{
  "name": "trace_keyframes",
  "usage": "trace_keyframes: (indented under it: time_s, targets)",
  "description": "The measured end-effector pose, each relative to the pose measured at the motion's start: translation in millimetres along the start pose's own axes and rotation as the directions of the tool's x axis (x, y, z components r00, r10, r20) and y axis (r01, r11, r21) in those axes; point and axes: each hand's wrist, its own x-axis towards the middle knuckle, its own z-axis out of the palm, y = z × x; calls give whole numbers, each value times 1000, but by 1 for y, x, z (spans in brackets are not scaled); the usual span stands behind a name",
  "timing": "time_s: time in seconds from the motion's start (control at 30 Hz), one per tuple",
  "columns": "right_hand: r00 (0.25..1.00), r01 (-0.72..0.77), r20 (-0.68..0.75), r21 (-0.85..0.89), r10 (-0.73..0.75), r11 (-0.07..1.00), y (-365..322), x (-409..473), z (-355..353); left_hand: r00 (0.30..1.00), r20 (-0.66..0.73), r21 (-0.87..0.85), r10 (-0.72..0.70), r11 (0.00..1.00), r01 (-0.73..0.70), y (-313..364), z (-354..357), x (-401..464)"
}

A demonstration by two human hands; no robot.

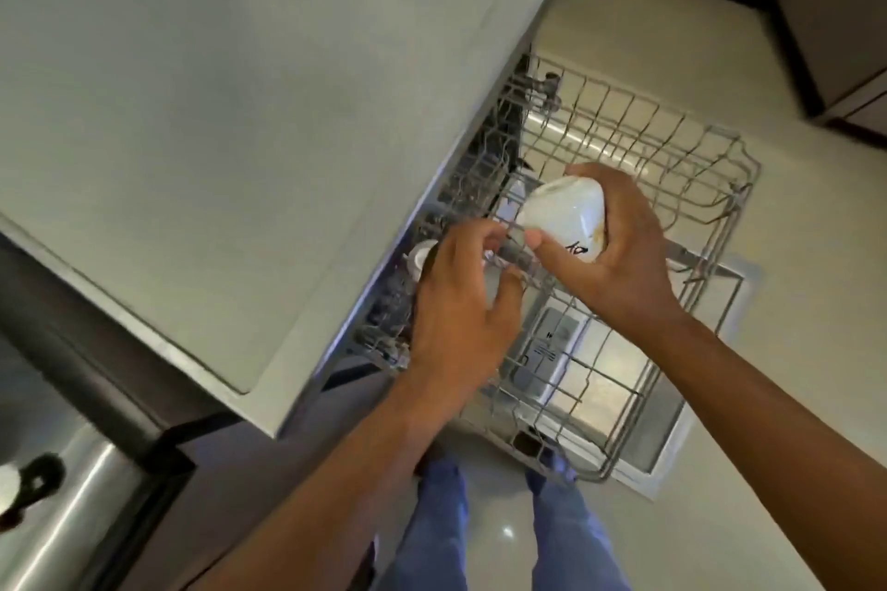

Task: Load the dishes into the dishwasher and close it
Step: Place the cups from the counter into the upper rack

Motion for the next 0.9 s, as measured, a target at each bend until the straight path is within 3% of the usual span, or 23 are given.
trace_keyframes:
  time_s: [0.07,0.17,0.27,0.37,0.47,0.57,0.67,0.8,0.9]
  targets:
    - [999,-12,44,3,12,1000,22,-7,16,990,74,176,-122,978,107,-35,20,-1]
    - [996,-7,93,26,5,1000,42,-14,41,949,96,451,-301,863,228,-77,32,5]
    - [987,-16,162,48,8,999,56,-20,68,902,38,538,-430,770,344,-111,33,16]
    - [970,59,235,31,-65,998,63,-27,95,874,-94,432,-478,771,468,-136,27,33]
    - [932,167,312,80,-184,983,60,-32,125,813,-134,261,-567,771,580,-151,17,48]
    - [885,253,379,98,-271,963,54,-32,159,725,-211,-47,-655,748,662,-148,10,57]
    - [843,304,436,96,-315,948,45,-30,193,662,-277,-300,-696,717,629,-139,10,58]
    - [827,386,396,118,-400,915,38,-25,233,663,-350,-341,-662,749,568,-136,2,58]
    - [809,441,394,87,-437,893,37,-22,258,675,-329,-348,-660,749,563,-142,-3,57]
